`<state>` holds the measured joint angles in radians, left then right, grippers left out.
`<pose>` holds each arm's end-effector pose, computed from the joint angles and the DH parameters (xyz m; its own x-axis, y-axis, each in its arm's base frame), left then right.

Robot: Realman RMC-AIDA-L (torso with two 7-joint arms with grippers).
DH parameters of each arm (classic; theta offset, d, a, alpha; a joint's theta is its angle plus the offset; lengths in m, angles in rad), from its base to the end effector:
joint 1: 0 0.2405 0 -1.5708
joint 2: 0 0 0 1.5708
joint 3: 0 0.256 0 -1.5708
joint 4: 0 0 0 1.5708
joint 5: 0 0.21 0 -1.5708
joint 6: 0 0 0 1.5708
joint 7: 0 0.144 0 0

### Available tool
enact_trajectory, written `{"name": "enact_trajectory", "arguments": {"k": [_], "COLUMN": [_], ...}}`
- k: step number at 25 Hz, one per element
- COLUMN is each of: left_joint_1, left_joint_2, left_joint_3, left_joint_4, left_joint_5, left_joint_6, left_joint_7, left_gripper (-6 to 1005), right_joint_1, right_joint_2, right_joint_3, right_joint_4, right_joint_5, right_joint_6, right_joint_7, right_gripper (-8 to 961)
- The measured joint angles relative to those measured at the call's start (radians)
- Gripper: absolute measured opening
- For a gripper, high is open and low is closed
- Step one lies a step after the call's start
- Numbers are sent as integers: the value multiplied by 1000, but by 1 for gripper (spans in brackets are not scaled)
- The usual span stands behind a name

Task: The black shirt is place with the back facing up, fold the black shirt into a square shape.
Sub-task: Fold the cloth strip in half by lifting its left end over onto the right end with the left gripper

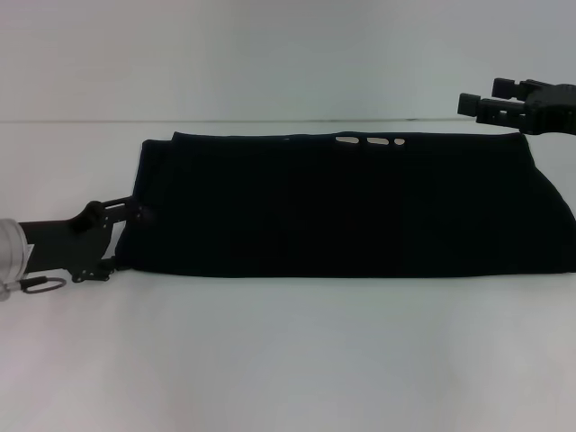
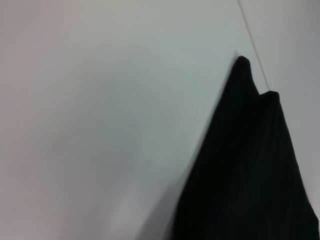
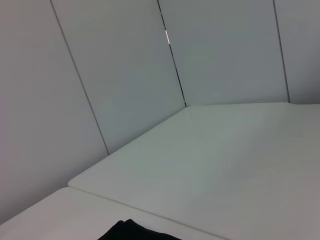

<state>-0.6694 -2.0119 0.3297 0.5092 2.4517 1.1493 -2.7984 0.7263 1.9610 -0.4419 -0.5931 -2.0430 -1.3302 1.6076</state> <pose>-0.3299 0.3795 0.0218 -0.4456 0.7271 0.5223 0.8941 0.3905 0.2191 0.2495 0.4201 0.0733 0.6680 -0.3822 -0.6385 -0.6761 -0.6701 -0.3063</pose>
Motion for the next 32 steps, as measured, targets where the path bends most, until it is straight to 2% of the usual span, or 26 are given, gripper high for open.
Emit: {"name": "enact_trajectory", "arguments": {"k": [15, 26, 31, 32], "left_joint_1": [-5, 0, 3, 4], "left_joint_2": [4, 1, 1, 1], "left_joint_3": [-3, 0, 1, 1], "left_joint_4": [-8, -9, -9, -9], "left_joint_5": [-1, 6, 8, 9], "left_joint_6": [9, -3, -10, -13], "left_joint_7": [93, 141, 149, 151], "left_gripper": [849, 621, 370, 292], "right_joint_1": [-2, -1, 0, -1], "right_joint_2": [1, 2, 3, 3], "right_joint_3": [2, 2, 2, 2], "right_joint_4": [-1, -1, -2, -2], "right_joint_5": [0, 1, 1, 1], "right_joint_6": [-3, -1, 1, 1], "right_joint_7": [0, 0, 0, 0], "right_gripper": [909, 909, 909, 909]}}
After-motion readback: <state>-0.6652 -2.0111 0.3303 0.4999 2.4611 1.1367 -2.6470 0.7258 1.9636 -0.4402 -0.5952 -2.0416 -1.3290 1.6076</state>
